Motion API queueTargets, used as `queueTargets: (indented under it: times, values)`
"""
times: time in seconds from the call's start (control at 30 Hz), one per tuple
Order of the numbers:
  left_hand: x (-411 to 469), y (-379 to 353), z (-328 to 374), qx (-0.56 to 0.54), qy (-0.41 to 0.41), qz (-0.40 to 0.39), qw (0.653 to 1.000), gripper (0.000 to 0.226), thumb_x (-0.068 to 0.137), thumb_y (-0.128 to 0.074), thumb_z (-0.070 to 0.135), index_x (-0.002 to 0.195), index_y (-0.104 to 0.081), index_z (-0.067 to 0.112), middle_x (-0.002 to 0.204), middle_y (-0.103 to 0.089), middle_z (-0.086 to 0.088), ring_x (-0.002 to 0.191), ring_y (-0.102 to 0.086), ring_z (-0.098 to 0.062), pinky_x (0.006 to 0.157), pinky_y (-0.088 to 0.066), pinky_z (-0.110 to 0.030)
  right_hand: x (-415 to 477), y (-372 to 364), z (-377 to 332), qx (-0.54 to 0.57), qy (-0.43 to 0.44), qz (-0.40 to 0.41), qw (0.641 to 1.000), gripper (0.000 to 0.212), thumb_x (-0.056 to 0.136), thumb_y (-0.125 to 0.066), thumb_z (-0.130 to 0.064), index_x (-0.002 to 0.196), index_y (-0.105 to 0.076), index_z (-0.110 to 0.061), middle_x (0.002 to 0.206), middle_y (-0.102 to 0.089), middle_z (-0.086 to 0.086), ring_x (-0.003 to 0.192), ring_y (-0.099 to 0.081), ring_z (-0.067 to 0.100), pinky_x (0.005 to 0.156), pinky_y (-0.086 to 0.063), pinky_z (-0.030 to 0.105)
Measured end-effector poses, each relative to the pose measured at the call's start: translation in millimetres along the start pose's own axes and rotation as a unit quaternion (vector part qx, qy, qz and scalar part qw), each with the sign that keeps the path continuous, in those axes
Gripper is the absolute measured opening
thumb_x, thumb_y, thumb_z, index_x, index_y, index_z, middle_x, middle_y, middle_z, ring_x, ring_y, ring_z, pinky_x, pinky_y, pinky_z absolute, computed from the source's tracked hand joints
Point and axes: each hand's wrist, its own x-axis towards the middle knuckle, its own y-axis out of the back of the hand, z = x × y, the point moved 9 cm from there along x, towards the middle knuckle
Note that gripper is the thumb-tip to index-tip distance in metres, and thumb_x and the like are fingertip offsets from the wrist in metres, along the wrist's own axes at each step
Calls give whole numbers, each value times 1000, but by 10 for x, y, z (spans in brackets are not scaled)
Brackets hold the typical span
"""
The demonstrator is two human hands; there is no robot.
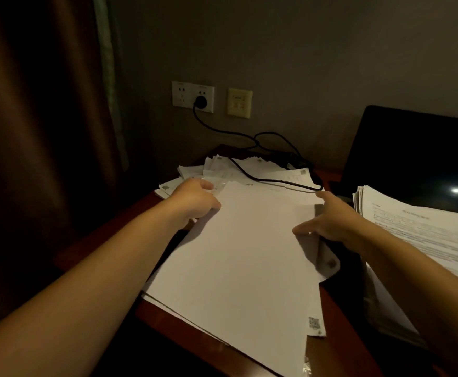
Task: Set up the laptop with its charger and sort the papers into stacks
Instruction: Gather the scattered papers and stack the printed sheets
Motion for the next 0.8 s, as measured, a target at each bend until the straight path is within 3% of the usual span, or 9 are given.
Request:
queueTargets:
  times: [0.17, 0.27, 0.33, 0.43, 0.47, 0.53, 0.67, 0.8]
  values:
    - [-3, 23, -68, -41, 29, 35, 998, 65, 87, -76, 10, 146, -48, 17, 142, -53, -9, 122, -56, -28, 83, -48, -30, -17, 58, 169, 118, -13, 40, 992, 105, 73, -86, -11, 157, -22, -17, 156, -36, 12, 138, -41, 37, 104, -44, 48]
    - [-40, -85, -43, -60, 30, -4, 998, 35, 89, -74, 10, 123, -67, 16, 106, -69, 0, 87, -66, -16, 60, -49, -20, -27, 26, 238, 180, -37, 39, 982, 99, 75, -86, -13, 154, -27, -17, 152, -40, 13, 123, -50, 35, 80, -52, 41]
    - [-63, -132, -18, -103, 19, -20, 994, 17, 88, -76, 10, 103, -74, 17, 94, -74, -1, 78, -71, -14, 52, -52, -20, -27, 17, 284, 271, -44, 56, 960, 85, 73, -86, -7, 145, -41, -14, 138, -54, 13, 104, -58, 26, 65, -53, 33]
    - [-67, -128, -42, -235, 12, -12, 972, 17, 88, -76, 15, 103, -73, 12, 99, -76, -8, 85, -74, -23, 60, -59, -30, -4, -41, 371, 441, -62, 39, 895, 45, 75, -81, 0, 114, -60, -2, 109, -70, 18, 81, -73, 24, 55, -57, 27]
    - [-57, -134, -47, -293, 16, -16, 956, 21, 89, -75, 18, 108, -72, 10, 104, -76, -12, 90, -74, -27, 67, -62, -37, -57, -40, 351, 418, -59, 20, 906, 31, 77, -81, -5, 102, -63, -1, 97, -71, 17, 71, -73, 22, 50, -54, 25]
    - [-45, -158, -45, -380, 27, -36, 924, 28, 92, -72, 25, 116, -70, 11, 110, -75, -14, 100, -73, -33, 82, -61, -48, -107, -61, 363, 286, -48, -17, 957, 26, 80, -81, -18, 91, -64, -2, 84, -68, 15, 64, -68, 26, 48, -49, 28]
    - [-113, -286, -12, -373, 37, -98, 922, 24, 97, -64, 30, 118, -69, 18, 110, -76, -11, 105, -72, -28, 102, -52, -44, -61, 61, 388, 244, -3, 32, 969, 20, 88, -75, -23, 96, -67, -7, 96, -71, 9, 83, -67, 28, 63, -52, 31]
    - [-217, -245, 133, -417, -5, -78, 905, 23, 102, -57, 23, 120, -67, 13, 112, -75, -13, 104, -72, -30, 93, -57, -51, -29, 198, 401, 208, 19, 100, 973, 22, 94, -66, -20, 114, -66, -10, 109, -66, 7, 93, -61, 28, 76, -48, 36]
